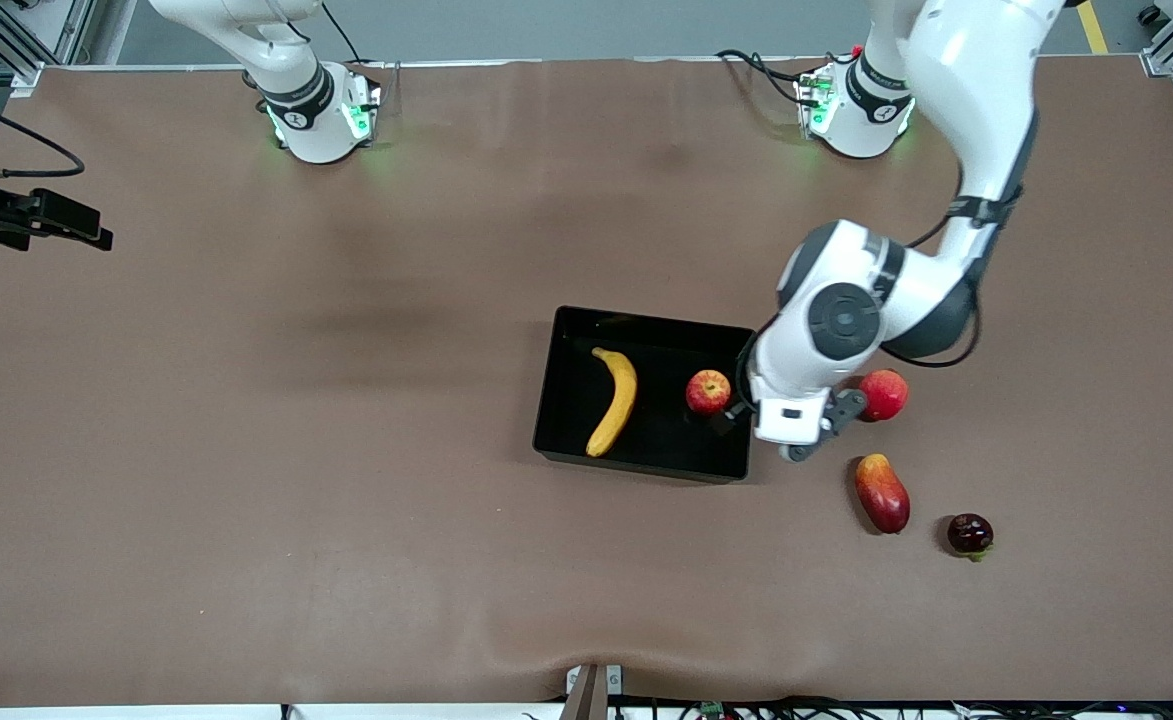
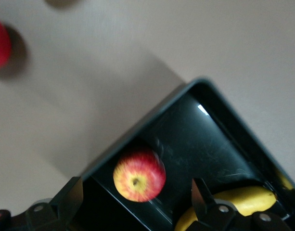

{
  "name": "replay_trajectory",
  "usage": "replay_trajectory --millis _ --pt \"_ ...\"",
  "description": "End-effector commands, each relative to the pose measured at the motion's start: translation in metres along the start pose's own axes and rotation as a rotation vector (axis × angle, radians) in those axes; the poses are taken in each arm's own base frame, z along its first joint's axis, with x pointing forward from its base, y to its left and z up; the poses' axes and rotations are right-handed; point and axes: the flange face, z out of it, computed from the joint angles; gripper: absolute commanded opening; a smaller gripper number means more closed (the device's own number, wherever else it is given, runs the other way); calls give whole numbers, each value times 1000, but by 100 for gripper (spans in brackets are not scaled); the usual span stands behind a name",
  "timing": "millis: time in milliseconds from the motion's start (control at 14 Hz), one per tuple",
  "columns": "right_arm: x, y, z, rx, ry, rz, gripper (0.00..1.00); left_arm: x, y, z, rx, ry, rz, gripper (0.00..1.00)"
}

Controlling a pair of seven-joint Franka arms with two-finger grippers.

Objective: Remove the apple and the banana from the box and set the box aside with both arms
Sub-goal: 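Move the left gripper over the red apple inside the black tray, then close the left gripper on the red apple and lift it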

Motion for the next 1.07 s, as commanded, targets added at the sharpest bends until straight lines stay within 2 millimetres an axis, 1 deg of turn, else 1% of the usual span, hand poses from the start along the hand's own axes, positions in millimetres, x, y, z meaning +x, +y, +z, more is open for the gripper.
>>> replay_trajectory --millis 0,71,214,286,357,500,571,643,786,857,929,1000 --pt "-1 2 0 -7 -1 -10 100 -15 7 31 31 0 -46 100" --pt "-1 3 0 -5 -1 -9 100 -23 9 43 46 -5 -51 100" --pt "-1 5 0 -5 -1 -6 100 -24 8 57 66 -15 -68 100" --pt "0 5 2 -5 -4 -6 100 -25 8 69 80 -20 -67 100" --pt "0 5 2 -6 -5 -5 100 -29 10 76 80 -22 -62 100" --pt "0 5 2 -6 -5 -5 100 -30 7 91 100 -30 -62 100" --pt "0 5 2 -6 -5 -5 100 -29 7 94 95 -29 -62 100" --pt "0 5 2 -6 -5 -5 100 -28 8 101 87 -30 -64 100" --pt "0 4 3 -6 -7 -7 100 -27 9 105 76 -28 -62 100" --pt "0 5 4 -6 -8 -5 100 -24 9 102 71 -28 -49 58" --pt "1 5 4 -6 -10 -5 100 -20 9 97 64 -27 -48 5" --pt "0 6 4 -4 -10 -4 100 -19 11 86 49 -20 -44 0"
